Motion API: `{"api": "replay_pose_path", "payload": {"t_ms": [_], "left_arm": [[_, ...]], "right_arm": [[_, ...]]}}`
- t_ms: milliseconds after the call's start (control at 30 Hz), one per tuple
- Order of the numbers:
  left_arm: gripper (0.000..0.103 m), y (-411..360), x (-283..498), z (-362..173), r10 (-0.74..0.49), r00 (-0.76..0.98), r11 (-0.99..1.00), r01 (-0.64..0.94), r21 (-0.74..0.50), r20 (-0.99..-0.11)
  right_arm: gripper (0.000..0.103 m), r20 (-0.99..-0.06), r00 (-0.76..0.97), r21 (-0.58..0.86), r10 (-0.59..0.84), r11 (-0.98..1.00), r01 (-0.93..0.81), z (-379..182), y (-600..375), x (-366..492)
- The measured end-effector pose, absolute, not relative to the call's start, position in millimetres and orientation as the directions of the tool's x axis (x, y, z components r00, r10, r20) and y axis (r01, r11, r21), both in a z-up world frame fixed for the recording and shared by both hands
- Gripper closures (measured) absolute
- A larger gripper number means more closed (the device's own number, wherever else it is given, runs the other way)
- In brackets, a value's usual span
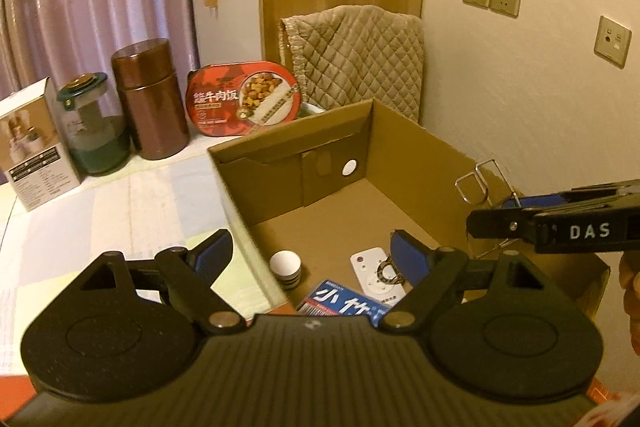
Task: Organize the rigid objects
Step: 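Lower both tools into the box and open them to release the items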
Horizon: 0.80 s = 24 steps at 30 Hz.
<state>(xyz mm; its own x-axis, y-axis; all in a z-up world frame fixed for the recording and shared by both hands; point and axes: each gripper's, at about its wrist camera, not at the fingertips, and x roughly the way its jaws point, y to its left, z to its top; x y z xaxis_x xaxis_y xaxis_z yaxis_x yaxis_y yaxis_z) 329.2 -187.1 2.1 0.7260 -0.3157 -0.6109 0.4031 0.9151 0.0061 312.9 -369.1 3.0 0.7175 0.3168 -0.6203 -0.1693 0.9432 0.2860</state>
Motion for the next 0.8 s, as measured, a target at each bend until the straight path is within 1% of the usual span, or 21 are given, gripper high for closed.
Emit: {"api": "replay_pose_path", "payload": {"t_ms": [400, 467, 533, 633, 800], "left_arm": [[0.020, -171.3, 314.5, 3.7, -0.315, 0.722, 0.922, 0.386, -0.018, -0.616], [0.020, -170.6, 312.3, 5.0, -0.318, 0.720, 0.921, 0.390, -0.020, -0.616], [0.020, -170.0, 310.1, 6.1, -0.314, 0.724, 0.922, 0.386, -0.015, -0.615], [0.020, -166.8, 305.4, 7.9, -0.305, 0.727, 0.927, 0.375, -0.017, -0.615], [0.019, -158.7, 291.3, 13.7, -0.296, 0.729, 0.935, 0.354, -0.030, -0.618]], "right_arm": [[0.053, -0.645, 0.704, 0.263, 0.296, 0.952, -0.159, -6.0, -361.4, 317.7], [0.049, -0.648, 0.702, 0.254, 0.295, 0.953, -0.165, -4.4, -359.5, 317.4], [0.037, -0.638, 0.712, 0.249, 0.295, 0.953, -0.172, -1.1, -358.0, 314.6], [0.035, -0.627, 0.727, 0.242, 0.280, 0.957, -0.160, 5.7, -358.4, 310.2], [0.034, -0.609, 0.745, 0.242, 0.274, 0.958, -0.154, 21.1, -360.5, 295.8]]}}
